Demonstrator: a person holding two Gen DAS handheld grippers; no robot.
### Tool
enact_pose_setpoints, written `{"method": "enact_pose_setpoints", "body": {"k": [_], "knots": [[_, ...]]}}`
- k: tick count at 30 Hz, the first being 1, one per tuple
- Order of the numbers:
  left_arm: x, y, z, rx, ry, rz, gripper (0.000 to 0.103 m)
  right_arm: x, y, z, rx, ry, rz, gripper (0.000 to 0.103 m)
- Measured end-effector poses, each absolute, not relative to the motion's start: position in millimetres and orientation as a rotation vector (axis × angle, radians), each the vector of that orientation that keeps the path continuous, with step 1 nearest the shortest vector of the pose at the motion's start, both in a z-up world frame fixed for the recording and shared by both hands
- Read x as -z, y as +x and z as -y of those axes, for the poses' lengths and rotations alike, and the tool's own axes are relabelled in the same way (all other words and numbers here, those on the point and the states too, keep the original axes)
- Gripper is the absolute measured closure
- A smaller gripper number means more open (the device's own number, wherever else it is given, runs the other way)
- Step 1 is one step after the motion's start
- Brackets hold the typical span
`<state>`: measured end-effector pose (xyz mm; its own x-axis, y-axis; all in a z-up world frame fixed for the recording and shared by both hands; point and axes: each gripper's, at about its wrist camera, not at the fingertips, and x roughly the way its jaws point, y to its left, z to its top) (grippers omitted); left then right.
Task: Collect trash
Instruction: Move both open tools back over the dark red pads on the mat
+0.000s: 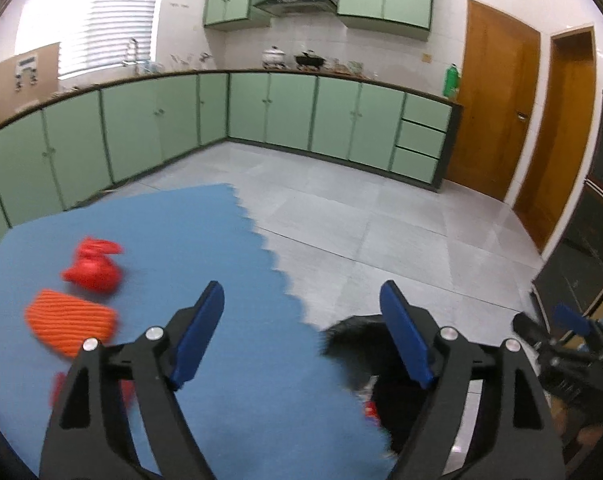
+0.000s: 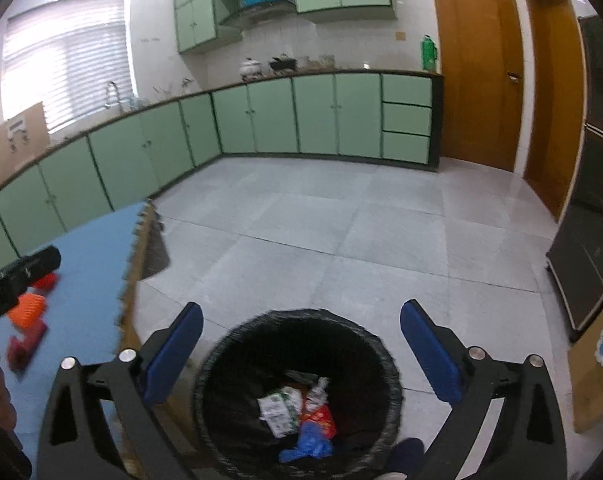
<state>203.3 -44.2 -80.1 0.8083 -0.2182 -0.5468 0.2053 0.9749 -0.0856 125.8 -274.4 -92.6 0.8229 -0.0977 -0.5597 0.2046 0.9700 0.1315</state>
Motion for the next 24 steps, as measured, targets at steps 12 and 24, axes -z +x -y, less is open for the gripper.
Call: {"method": "enact_pose_setpoints", "body": {"k": [12,24], "knots": [[81,163,-86,-0.021,-0.027,-0.611,0.022,71,131,164,-0.036,0.170,-0.518,0.006],[123,144,-124,-0.040,-0.071,-0.711,0.019,86,135,104,-0.097,0.128,-0.560,0.006]]}}
